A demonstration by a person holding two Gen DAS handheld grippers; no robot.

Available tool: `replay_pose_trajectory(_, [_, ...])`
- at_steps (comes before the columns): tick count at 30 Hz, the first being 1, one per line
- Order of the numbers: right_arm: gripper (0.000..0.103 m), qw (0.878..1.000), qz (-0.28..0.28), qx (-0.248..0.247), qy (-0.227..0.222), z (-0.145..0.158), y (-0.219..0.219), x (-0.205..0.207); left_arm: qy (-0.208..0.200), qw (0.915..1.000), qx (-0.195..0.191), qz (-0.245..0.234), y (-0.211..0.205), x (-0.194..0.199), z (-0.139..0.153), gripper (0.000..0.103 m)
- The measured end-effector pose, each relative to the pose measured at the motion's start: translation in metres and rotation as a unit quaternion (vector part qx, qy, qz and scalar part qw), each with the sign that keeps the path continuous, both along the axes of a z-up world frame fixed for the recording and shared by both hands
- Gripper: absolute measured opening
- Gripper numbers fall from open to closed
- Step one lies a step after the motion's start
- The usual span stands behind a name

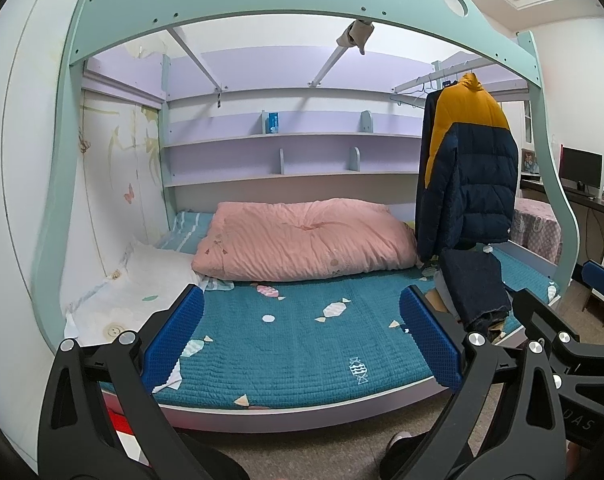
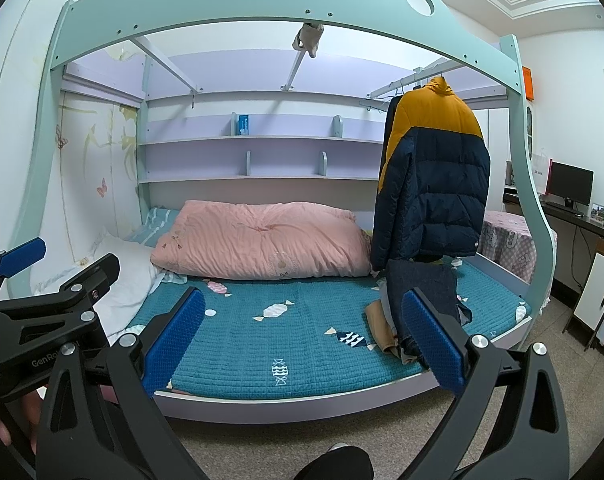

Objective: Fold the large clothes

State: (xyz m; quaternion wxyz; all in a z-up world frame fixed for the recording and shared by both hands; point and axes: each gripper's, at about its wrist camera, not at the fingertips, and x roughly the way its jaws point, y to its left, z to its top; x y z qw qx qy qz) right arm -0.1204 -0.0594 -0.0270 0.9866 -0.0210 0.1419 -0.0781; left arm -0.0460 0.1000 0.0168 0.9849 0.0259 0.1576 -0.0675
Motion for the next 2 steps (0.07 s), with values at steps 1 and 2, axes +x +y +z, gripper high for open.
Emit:
replay_pose_trajectory(1, [0.096,1.000,0.000,0.000,0.001,-0.0012,0.0000,0.0000,0.001,1.0000,0.001,0.000,0.0014,0.0018,-0.0014,0.098])
replay_pose_trajectory(2, [0.096,1.000,0.000,0.001,0.002,-0.0028,0.0001,0.0004,0.001,1.0000,0.002,0.001,0.0027,0.0035,-0.0026,0.098])
